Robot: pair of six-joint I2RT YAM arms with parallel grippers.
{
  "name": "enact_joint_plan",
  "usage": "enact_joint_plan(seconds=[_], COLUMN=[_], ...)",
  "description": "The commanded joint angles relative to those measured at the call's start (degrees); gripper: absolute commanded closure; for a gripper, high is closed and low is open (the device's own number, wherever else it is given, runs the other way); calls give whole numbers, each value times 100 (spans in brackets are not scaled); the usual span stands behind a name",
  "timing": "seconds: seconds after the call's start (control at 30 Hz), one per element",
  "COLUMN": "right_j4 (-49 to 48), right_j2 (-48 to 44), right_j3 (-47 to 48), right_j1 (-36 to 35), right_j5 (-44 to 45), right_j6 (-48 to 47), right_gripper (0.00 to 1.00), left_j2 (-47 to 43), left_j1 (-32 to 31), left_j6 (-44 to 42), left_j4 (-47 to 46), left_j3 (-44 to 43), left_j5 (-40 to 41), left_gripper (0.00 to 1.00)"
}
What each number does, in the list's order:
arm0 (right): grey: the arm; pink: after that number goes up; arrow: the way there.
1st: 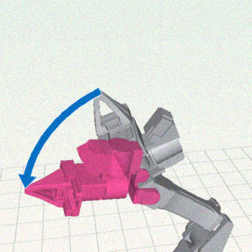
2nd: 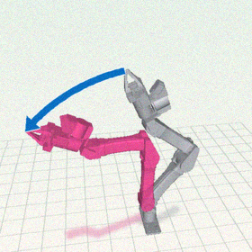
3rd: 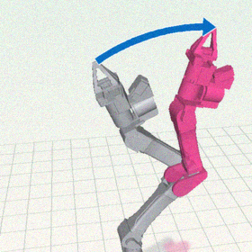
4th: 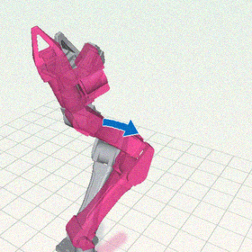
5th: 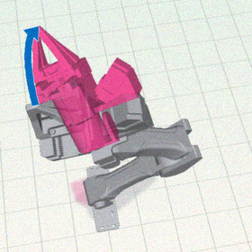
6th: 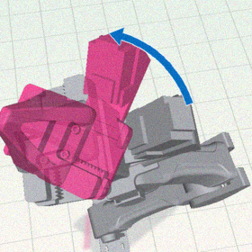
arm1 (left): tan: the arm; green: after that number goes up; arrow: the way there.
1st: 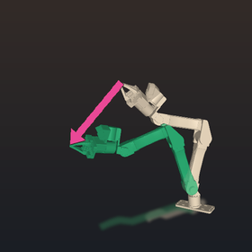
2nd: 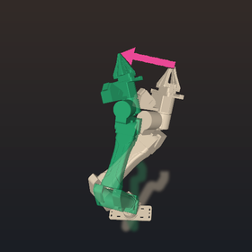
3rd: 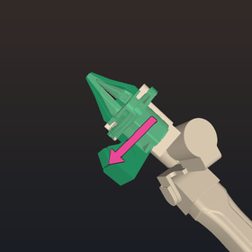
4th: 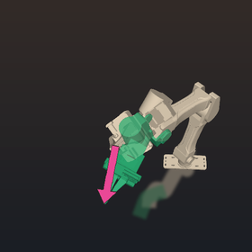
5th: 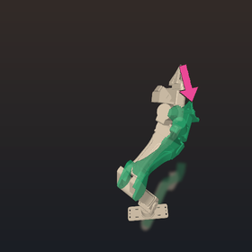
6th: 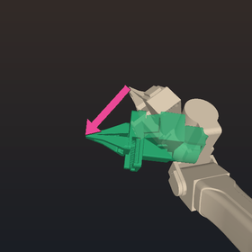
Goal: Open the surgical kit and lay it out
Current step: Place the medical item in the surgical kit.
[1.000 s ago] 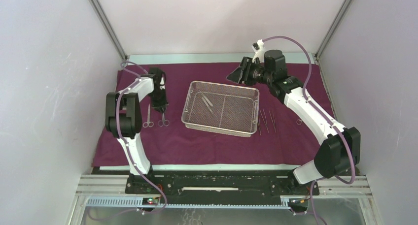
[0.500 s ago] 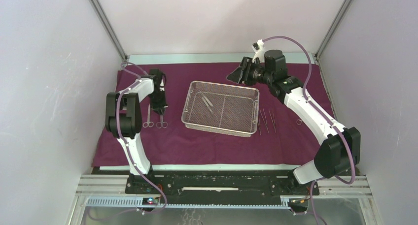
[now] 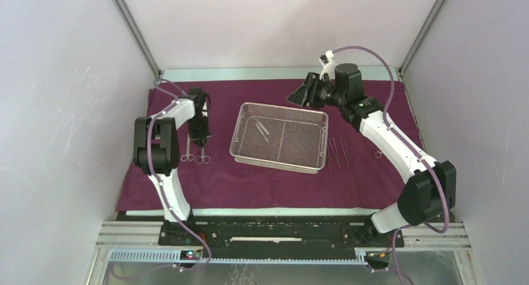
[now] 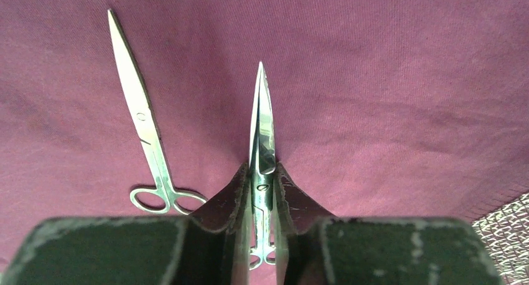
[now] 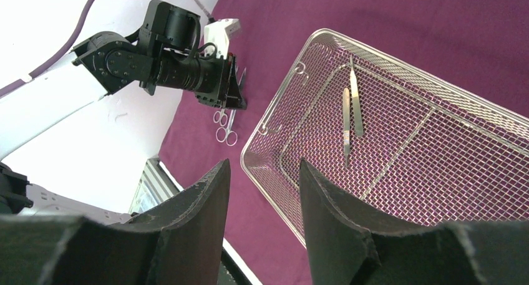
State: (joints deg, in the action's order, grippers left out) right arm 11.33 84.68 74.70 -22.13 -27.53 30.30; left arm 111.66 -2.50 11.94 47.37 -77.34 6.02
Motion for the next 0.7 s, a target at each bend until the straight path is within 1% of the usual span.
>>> enact_joint_plan(seconds=[0.0, 0.1, 0.17, 0.27, 0.43, 0.6, 0.67], right_j4=[-157, -157, -151, -160, -147, -144, 11], right_j2=[-172, -164, -158, -138, -78, 60, 192], right_j3=[-8, -16, -11, -8, -8, 11, 135], right_j1=[29, 31, 27, 27, 1, -4, -10], right_j5=[-59, -54, -51, -46, 27, 71, 116], right_j6=[-27, -33, -34, -50, -130, -285, -398], right_gripper=[47, 47, 47, 47, 46, 43, 43], left_j2=[-223, -214, -202, -162, -130, -310, -391], left_j1=[-4, -4, -19, -60, -148, -195, -199], left_j6=[-105, -80, -52, -16, 165, 357, 451], left_j4=[134, 191, 227, 312, 590, 856, 939], left_j3=[-124, -188, -241, -387, -922, -1536, -1714], left_j5=[216, 307, 375, 479, 750, 832, 673], left_gripper=[79, 71, 64, 61, 50, 32, 30])
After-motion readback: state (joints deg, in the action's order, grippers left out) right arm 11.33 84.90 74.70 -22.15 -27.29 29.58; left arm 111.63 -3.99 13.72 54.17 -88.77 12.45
